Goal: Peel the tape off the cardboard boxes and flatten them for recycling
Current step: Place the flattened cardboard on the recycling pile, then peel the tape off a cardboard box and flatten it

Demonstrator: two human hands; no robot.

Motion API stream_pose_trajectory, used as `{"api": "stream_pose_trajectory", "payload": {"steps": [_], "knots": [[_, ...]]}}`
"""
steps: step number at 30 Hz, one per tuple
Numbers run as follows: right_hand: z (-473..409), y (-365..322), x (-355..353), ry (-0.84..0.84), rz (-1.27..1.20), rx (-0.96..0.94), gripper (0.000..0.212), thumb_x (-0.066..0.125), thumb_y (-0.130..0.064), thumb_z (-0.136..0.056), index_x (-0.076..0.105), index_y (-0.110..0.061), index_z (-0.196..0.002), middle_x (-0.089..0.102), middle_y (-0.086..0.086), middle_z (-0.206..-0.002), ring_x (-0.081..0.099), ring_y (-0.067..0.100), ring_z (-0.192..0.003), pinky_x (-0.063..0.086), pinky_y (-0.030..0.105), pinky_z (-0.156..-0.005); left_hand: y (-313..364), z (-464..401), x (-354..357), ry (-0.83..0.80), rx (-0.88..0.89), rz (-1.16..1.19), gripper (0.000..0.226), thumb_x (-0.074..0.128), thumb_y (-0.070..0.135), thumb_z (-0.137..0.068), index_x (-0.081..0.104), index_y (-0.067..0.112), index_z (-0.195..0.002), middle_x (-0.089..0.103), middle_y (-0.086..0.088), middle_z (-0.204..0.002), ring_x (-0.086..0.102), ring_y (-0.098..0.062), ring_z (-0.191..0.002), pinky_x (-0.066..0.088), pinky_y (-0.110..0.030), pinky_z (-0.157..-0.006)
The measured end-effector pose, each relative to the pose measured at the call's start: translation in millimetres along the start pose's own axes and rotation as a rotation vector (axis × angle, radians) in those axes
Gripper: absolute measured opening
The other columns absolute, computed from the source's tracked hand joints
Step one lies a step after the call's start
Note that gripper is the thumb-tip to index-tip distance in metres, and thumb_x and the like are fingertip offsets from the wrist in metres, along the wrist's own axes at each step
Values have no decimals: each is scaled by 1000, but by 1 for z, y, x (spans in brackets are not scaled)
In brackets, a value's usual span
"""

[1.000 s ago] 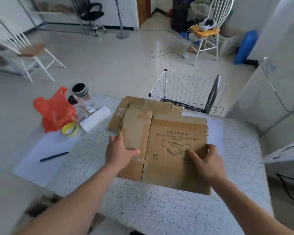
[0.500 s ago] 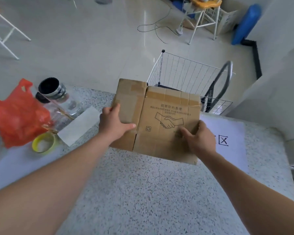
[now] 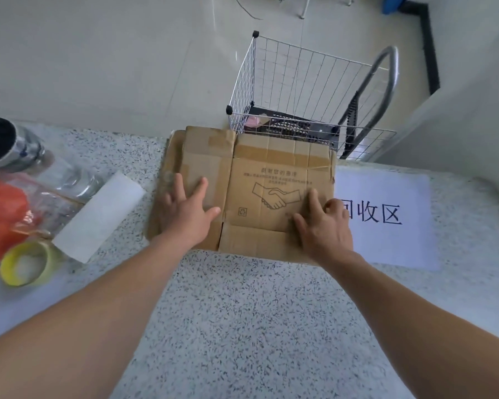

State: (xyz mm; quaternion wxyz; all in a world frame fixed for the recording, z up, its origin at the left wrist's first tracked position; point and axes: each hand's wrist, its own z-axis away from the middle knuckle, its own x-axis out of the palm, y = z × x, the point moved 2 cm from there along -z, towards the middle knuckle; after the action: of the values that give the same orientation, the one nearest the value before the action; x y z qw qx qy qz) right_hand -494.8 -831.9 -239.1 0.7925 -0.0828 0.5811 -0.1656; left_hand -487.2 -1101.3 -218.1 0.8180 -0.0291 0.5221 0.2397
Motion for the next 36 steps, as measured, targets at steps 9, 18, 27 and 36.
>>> {"api": "stream_pose_trajectory", "payload": {"steps": [9, 18, 27, 36], "knots": [[11, 0, -28, -73, -18, -86, 51, 46, -49, -99, 32, -16, -134, 49, 8, -125, 52, 26, -102, 52, 41, -81, 37, 31, -12, 174, 188, 6, 54, 51, 33, -101, 35, 25, -152, 2, -1, -167, 0, -28, -153, 6, -50, -122], [103, 63, -104, 125, -49, -158, 53, 37, -36, -105, 36, -5, -149, 40, 15, -154, 35, 31, -142, 33, 40, -111, 141, 147, -8, 236, 555, -121, 52, 42, 38, -104, 36, 18, -151, 32, 0, -160, 24, -21, -149, 17, -43, -124], [264, 249, -191, 431, -1, -102, 39, 48, -40, -95, 59, -6, -111, 65, 10, -110, 59, 34, -105, 51, 43, -79, 300, 335, 56, 236, 921, -222, 45, 47, 36, -100, 55, 11, -136, 55, -5, -141, 45, -26, -132, 36, -42, -106], [409, 430, -267, 592, 15, 285, 30, 57, -39, -96, 68, -12, -105, 71, 7, -104, 65, 32, -99, 50, 38, -76, 453, 489, 130, 206, 1284, -250, 59, 28, 53, -86, 68, 13, -104, 67, -1, -103, 60, -26, -102, 48, -41, -87]]}}
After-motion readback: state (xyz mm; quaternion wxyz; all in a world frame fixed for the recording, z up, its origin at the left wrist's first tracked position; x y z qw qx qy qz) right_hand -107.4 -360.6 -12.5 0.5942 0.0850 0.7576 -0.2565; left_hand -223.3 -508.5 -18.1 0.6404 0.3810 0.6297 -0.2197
